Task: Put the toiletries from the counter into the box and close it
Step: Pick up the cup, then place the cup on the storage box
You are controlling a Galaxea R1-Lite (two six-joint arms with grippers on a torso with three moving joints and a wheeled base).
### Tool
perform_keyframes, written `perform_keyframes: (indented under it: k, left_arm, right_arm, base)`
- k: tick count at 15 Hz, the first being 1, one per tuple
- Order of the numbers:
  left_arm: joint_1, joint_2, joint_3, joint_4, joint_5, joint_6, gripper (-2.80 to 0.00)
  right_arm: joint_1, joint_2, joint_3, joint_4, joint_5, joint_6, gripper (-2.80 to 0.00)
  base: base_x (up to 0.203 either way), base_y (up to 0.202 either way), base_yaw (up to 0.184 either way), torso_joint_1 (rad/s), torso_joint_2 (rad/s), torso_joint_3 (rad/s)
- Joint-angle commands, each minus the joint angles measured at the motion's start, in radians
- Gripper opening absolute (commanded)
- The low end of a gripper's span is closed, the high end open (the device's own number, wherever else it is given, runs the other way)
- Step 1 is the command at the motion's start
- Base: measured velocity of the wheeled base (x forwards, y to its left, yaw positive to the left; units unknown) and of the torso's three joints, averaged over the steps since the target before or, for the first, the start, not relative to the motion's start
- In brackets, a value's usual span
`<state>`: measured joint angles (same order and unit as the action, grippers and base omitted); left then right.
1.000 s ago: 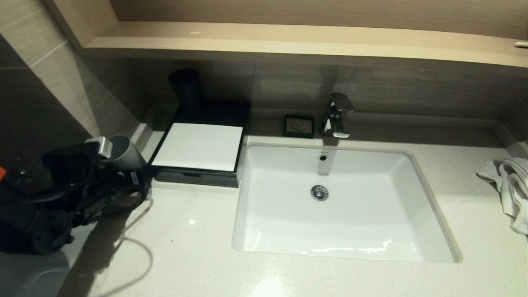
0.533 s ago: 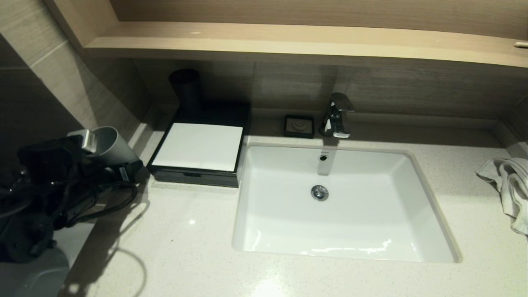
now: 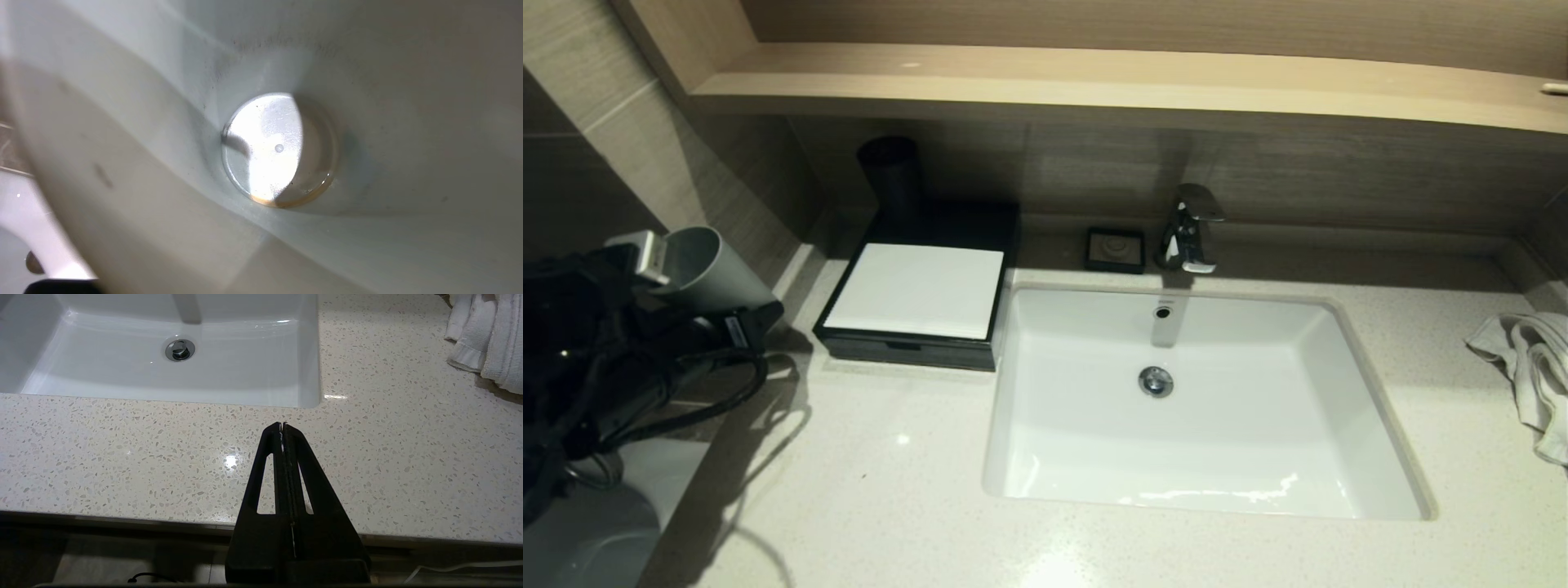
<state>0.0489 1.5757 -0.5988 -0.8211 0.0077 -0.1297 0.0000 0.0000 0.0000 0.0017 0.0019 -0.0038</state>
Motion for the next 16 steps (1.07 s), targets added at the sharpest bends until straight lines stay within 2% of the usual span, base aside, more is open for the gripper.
perform_keyframes:
  k: [1, 4, 12, 16]
  left_arm:
    - [-0.003, -0.09, -0.029, 0.073, -0.001, -0.002, -2.8]
    - [-0.017, -0.132, -0.09, 0.197, -0.011, -0.002, -2.8]
    - [-0.207, -0.063, -0.345, 0.512, -0.012, -0.004, -2.8]
    - [-0.269, 0.036, -0.413, 0.545, -0.004, -0.004, -2.8]
  right_arm:
    - [-0.001, 0.0, 0.0, 0.0, 0.0, -0.001, -2.8]
    - [0.0, 0.0, 0.0, 0.0, 0.001, -0.001, -2.8]
    - [0.0, 0.0, 0.0, 0.0, 0.001, -0.001, -2.8]
    - [0.0, 0.0, 0.0, 0.0, 0.001, -0.001, -2.8]
  base:
    - [0.0, 0.0, 0.0, 0.0, 0.0, 0.0]
    - [0.0, 0.0, 0.0, 0.0, 0.0, 0.0]
    - [0.0, 0.0, 0.0, 0.0, 0.0, 0.0]
    - [0.0, 0.0, 0.0, 0.0, 0.0, 0.0]
